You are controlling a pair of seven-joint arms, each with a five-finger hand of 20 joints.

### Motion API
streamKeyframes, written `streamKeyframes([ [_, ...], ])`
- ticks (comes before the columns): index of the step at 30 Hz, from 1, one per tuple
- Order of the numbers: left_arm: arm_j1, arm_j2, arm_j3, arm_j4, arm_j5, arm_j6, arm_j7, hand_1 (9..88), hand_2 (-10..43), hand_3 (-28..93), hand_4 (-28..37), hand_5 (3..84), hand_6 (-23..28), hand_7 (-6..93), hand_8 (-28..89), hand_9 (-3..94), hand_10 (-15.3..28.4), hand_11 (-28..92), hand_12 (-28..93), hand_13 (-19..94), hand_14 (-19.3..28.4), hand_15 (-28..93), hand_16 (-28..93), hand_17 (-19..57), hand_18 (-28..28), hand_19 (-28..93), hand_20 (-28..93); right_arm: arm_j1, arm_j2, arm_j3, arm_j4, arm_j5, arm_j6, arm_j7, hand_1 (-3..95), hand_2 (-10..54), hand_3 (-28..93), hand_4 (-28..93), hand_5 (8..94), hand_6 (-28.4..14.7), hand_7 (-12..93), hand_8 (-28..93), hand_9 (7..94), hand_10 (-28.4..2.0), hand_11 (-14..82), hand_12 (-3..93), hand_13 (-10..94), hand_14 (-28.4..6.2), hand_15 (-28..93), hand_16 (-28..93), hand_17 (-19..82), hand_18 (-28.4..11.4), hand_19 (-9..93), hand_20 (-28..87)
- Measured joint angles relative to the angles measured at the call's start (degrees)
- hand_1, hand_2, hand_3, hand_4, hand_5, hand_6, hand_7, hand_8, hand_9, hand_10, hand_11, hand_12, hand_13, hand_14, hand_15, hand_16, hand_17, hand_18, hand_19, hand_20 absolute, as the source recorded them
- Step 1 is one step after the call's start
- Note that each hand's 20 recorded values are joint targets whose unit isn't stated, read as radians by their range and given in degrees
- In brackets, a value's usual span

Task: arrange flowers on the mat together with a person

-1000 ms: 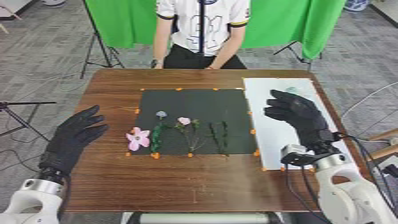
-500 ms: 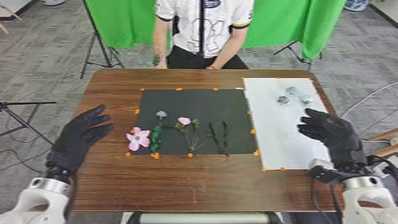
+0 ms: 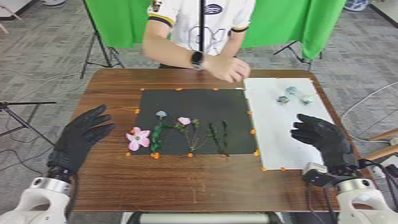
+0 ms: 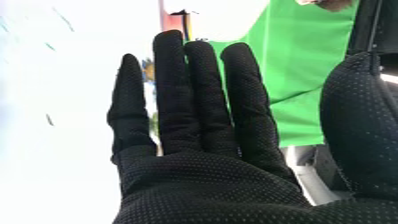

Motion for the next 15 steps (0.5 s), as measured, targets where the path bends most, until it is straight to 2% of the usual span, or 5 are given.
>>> streamKeyframes([
  [15, 0.48, 0.03, -0.15, 0.07, 0.11, -0.1, -0.05, 25.6, -2.2, 69, -24.8, 33.4, 3.0, 23.3, -11, 30.0, 11.8, 28, 18, 28, 14.4, 50, -3, -6.3, 20.8, 51, 13, 1.56, -0.58, -1.26, 0.43, -1.54, -0.07, 0.36, 19.7, -0.1, 87, -26, 53.2, -3.0, 18, -11, 51.9, -14.3, 17.1, 21.6, 44, -11.7, 35, 22, 14, -20.3, 47, 28],
])
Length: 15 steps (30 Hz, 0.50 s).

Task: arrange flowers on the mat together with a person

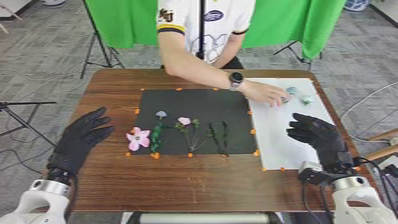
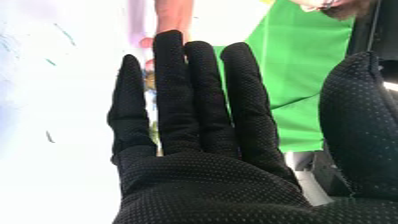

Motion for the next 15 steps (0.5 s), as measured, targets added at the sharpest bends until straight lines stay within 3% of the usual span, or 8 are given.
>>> streamKeyframes([
  [15, 0.84, -0.03, -0.72, -0.19, -0.08, 0.2, -0.01, 25.6, -2.1, 69, -24.9, 33.5, 3.1, 23.1, -11, 30.1, 11.9, 29, 18, 28, 14.5, 49, -2, -6.3, 20.7, 51, 13, 0.73, -0.67, -0.34, 0.18, -2.14, -0.51, 0.44, 19.9, 0.1, 87, -26, 53.4, -2.9, 19, -12, 51.9, -14.3, 17.4, 21.6, 44, -11.7, 35, 22, 14, -20.3, 47, 28],
])
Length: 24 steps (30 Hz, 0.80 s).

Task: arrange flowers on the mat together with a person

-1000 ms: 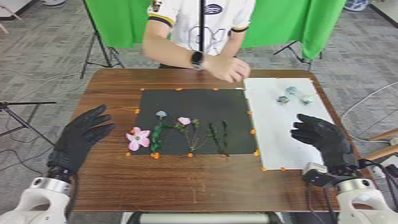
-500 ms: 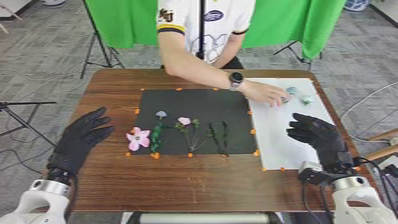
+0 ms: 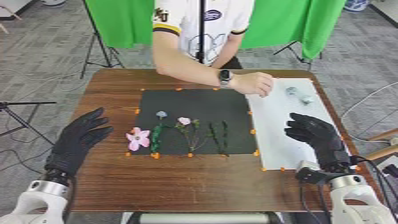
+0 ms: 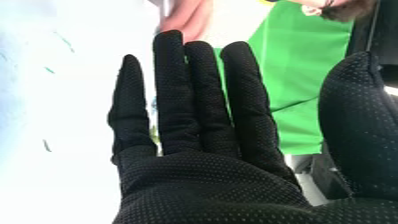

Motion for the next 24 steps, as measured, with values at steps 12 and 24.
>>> streamKeyframes([
  [12, 0.61, 0.18, -0.44, -0.2, -0.01, 0.21, -0.11, 25.6, -2.0, 70, -25.0, 33.5, 3.1, 23.1, -11, 30.1, 11.9, 28, 18, 28, 14.5, 49, -2, -6.2, 20.7, 51, 13, 0.29, -0.21, 0.45, -0.01, -4.38, -0.86, 1.08, 19.8, 0.4, 87, -26, 53.5, -3.0, 19, -12, 51.9, -14.4, 17.5, 21.6, 44, -11.9, 35, 22, 14, -20.4, 47, 27],
  [24, 0.65, 0.15, -0.01, 0.04, 0.13, 0.19, -0.6, 25.5, -2.0, 70, -25.0, 33.5, 3.1, 23.0, -11, 30.1, 12.0, 28, 18, 28, 14.6, 49, -2, -6.3, 20.7, 51, 13, 0.01, -0.13, 0.88, -0.1, -2.88, -0.85, 1.29, 19.6, 0.4, 86, -26, 53.3, -3.2, 19, -12, 51.5, -14.3, 17.2, 21.5, 43, -11.9, 35, 22, 14, -20.4, 47, 27],
])
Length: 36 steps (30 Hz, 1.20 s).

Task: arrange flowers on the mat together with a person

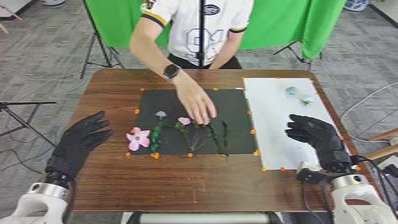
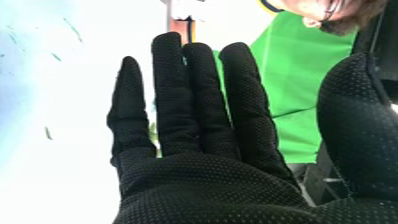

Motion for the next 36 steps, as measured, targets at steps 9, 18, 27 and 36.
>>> streamKeyframes([
  [9, 0.08, 0.04, -0.13, -0.04, -0.04, -0.04, -0.01, 25.5, -2.0, 70, -25.1, 33.4, 3.1, 23.0, -11, 30.1, 11.9, 28, 18, 28, 14.4, 49, -3, -6.3, 20.7, 51, 13, 0.16, 0.13, -0.01, 0.02, -1.93, -0.29, 0.16, 19.5, 0.4, 86, -26, 53.1, -3.3, 19, -12, 51.3, -14.2, 17.1, 21.6, 43, -11.8, 35, 22, 14, -20.4, 47, 27],
  [18, 0.13, 0.12, -0.48, -0.23, -0.09, 0.02, 0.07, 25.4, -2.0, 70, -25.0, 33.4, 3.1, 23.0, -11, 30.1, 11.9, 28, 18, 28, 14.5, 50, -2, -6.3, 20.7, 51, 13, 0.74, 0.14, -0.1, 0.07, -4.15, -1.25, 0.27, 19.6, 0.3, 86, -26, 53.1, -3.3, 19, -11, 51.3, -14.3, 17.0, 21.6, 43, -11.8, 35, 22, 14, -20.4, 47, 27],
  [27, 0.98, 0.25, -1.06, -0.36, -0.13, 0.03, 0.1, 25.6, -2.0, 70, -25.0, 33.4, 3.1, 23.0, -11, 30.0, 11.8, 28, 18, 28, 14.5, 49, -2, -6.3, 20.7, 51, 13, 0.57, 0.25, -0.13, 0.07, -3.25, -1.03, 0.02, 19.9, 0.0, 87, -26, 53.1, -3.2, 19, -11, 51.7, -14.3, 17.4, 21.7, 44, -11.8, 35, 22, 14, -20.4, 48, 28],
  [36, 0.8, 0.54, -1.05, -0.55, -0.21, 0.28, 0.13, 25.6, -2.1, 70, -25.0, 33.4, 3.1, 23.1, -11, 30.1, 11.8, 28, 18, 28, 14.4, 49, -2, -6.3, 20.7, 51, 13, 2.33, 2.88, -0.91, 1.43, -10.09, -0.18, 0.05, 24.9, -2.9, 85, -27, 52.0, -2.7, 20, -12, 52.4, -13.1, 18.4, 21.7, 48, -10.8, 36, 21, 16, -20.1, 53, 30],
])
